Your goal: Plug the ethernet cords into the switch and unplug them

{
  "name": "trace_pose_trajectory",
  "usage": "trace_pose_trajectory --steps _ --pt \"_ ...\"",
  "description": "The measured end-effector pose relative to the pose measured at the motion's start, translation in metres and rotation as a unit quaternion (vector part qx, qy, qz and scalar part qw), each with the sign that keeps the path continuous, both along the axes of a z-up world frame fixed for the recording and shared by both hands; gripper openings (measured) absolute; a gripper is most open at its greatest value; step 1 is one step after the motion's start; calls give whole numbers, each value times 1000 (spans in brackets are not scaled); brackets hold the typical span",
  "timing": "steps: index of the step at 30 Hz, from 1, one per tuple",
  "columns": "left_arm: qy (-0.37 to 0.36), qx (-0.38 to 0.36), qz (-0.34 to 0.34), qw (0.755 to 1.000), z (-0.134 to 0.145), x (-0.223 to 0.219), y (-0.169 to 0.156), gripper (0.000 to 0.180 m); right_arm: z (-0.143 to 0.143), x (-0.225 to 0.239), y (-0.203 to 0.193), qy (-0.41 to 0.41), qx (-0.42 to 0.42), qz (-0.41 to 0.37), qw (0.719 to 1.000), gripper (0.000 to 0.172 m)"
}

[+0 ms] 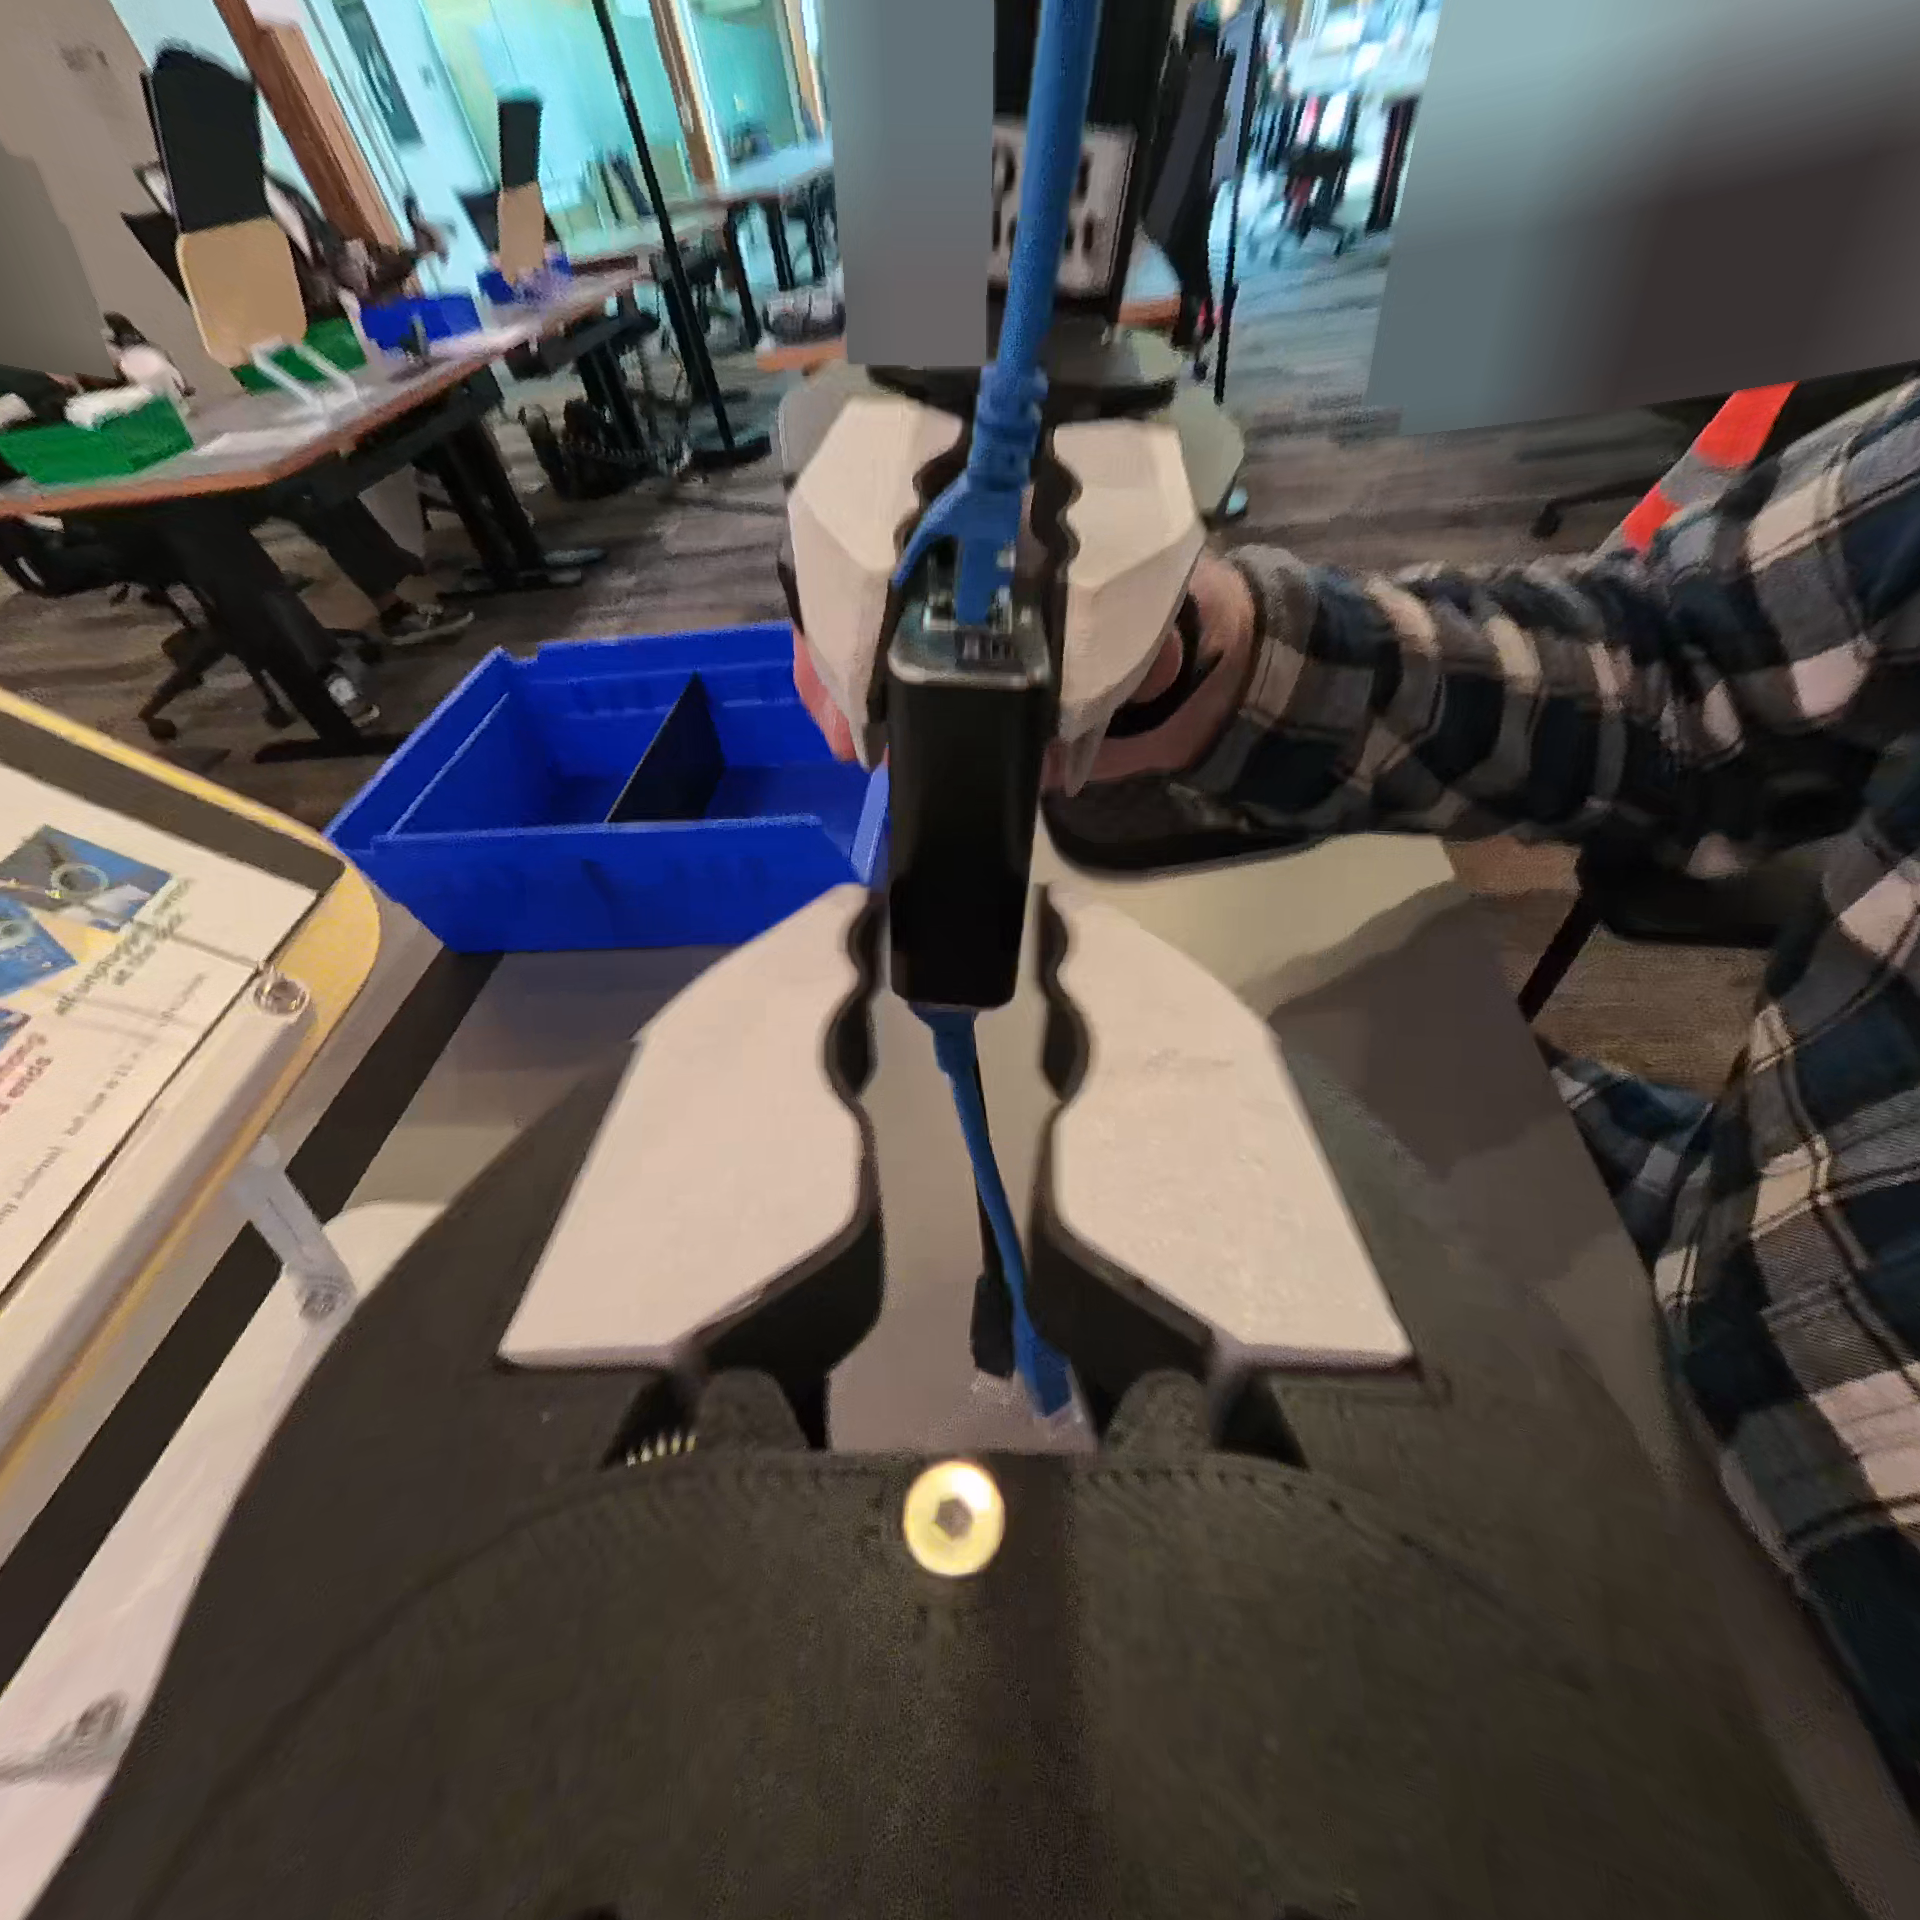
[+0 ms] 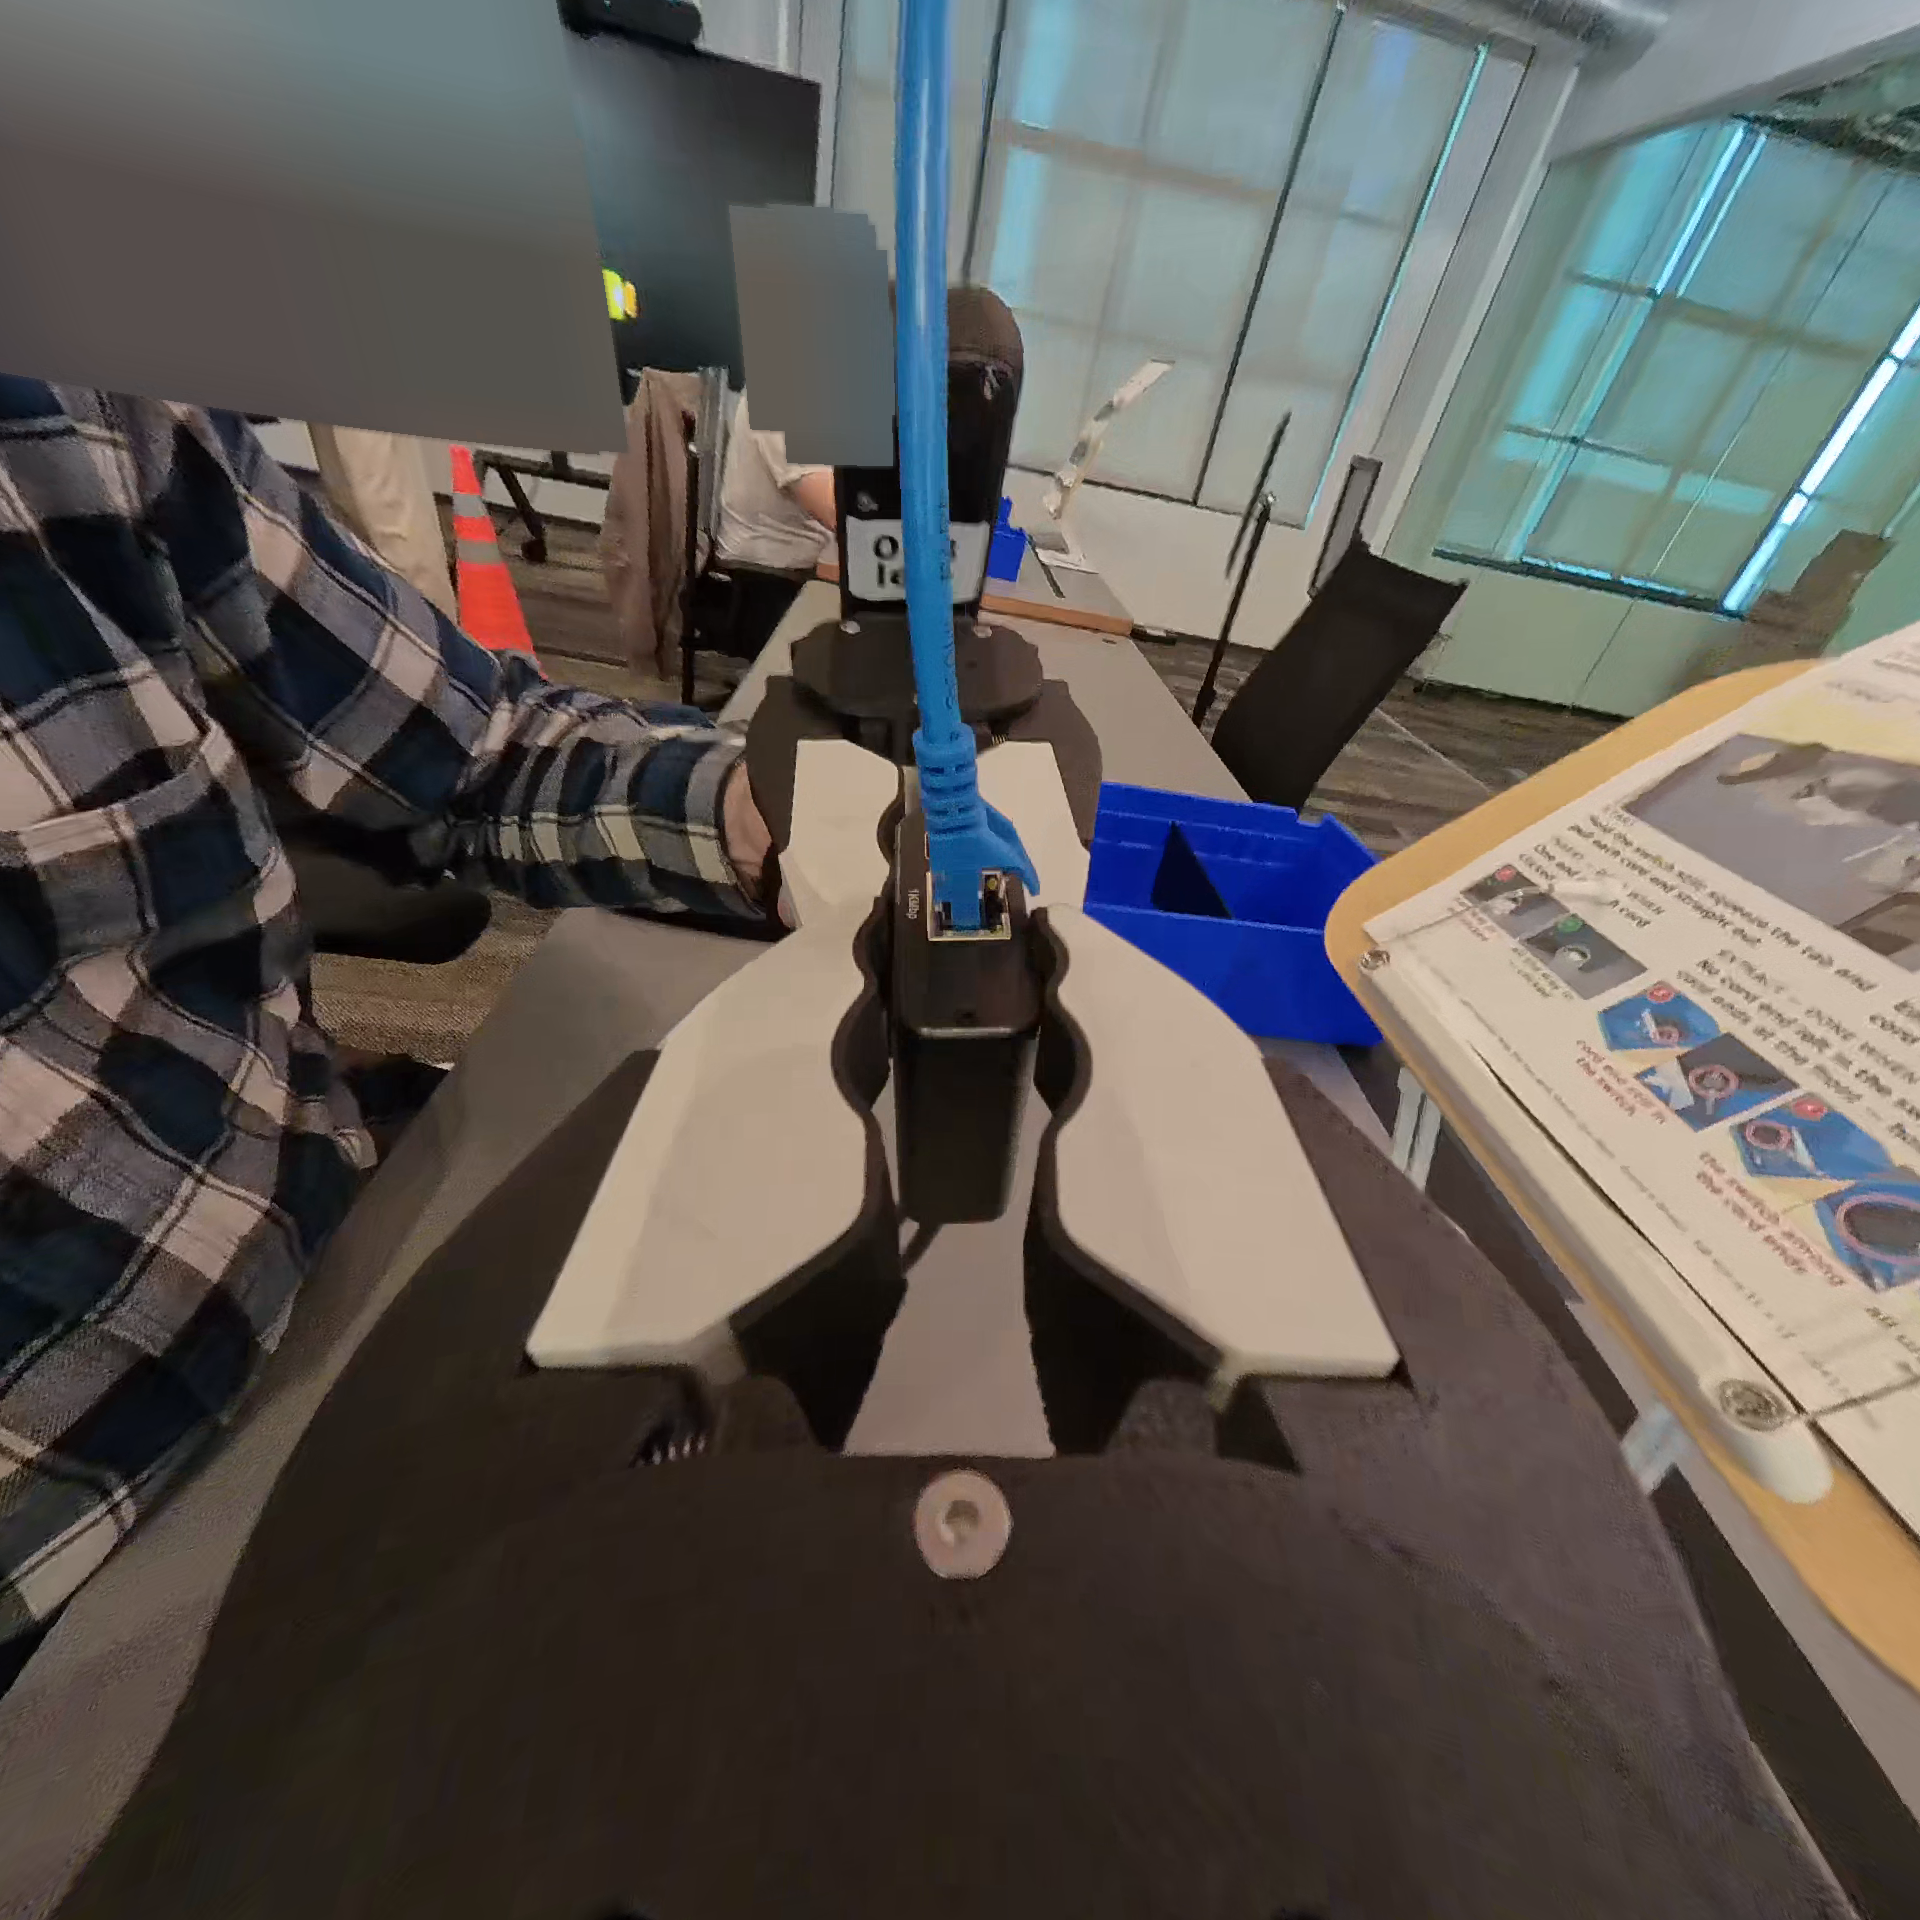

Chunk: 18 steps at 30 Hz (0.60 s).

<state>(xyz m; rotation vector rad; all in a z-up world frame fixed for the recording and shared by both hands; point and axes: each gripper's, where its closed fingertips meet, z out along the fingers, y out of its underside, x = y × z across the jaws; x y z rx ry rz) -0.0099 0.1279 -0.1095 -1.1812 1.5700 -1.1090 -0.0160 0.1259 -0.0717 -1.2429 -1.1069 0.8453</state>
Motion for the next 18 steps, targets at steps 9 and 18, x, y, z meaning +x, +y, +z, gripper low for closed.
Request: trace_pose_trajectory --steps 9,18 --pt "-2 39 8 999 5 18 -12 43 8 -13 -8 99 13 75 992 25" --pt "27 132 97 986 -4 10 15 26 5 -8 1 57 31 25 998 43"
